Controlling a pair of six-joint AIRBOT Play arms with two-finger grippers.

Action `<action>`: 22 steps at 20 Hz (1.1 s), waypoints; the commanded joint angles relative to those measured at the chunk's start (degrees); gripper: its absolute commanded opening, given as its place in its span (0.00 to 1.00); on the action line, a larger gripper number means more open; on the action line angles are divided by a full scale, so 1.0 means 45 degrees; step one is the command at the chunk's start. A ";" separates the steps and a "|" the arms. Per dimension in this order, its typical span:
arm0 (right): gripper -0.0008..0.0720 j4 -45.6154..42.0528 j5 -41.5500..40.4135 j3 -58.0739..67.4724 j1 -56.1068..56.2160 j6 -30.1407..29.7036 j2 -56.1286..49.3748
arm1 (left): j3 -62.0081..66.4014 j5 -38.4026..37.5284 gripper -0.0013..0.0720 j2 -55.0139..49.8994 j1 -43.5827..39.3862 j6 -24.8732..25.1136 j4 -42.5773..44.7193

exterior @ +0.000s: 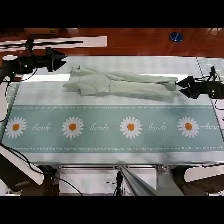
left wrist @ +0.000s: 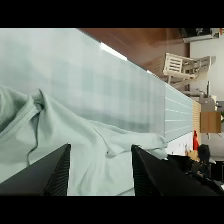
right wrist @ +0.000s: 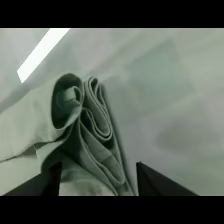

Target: Fold the shirts.

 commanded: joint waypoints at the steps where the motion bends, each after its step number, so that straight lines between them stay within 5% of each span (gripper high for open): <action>1: 0.68 0.0738 0.0559 -0.0005 0.0447 -0.0287 -0.0685 | 0.0015 -0.0170 0.65 0.0039 -0.0131 -0.0029 -0.0034; 4: 0.12 0.1302 -0.0486 0.0000 0.1209 -0.0384 -0.0680 | 0.0015 -0.0257 0.65 0.0102 -0.0219 -0.0024 -0.0185; 5: 0.04 0.1928 -0.0520 0.0039 0.1253 -0.0685 -0.0680 | 0.0019 -0.0374 0.60 0.0151 -0.0233 -0.0019 -0.0364; 6: 0.04 0.2341 -0.0277 0.0165 0.1239 -0.1073 -0.0675 | 0.0039 -0.0505 0.51 0.0223 -0.0238 -0.0015 -0.0461; 8: 0.04 0.2390 0.0447 0.0539 0.1122 -0.1433 -0.0316 | 0.0053 -0.0850 0.05 0.0554 -0.0238 -0.0005 -0.0486; 12: 0.04 0.1370 0.1239 0.0695 0.0869 -0.1263 0.1705 | 0.0053 -0.1375 0.05 0.1559 -0.0408 -0.0034 -0.0495; 15: 0.04 0.0335 0.2074 0.0695 0.0578 -0.0874 0.3298 | 0.0049 -0.1404 0.05 0.2297 -0.1132 -0.1093 -0.0457; 22: 0.04 -0.2137 0.3963 0.0695 -0.0835 0.0015 0.6460 | 0.0049 -0.1093 0.05 0.2579 -0.4930 -0.2385 0.0947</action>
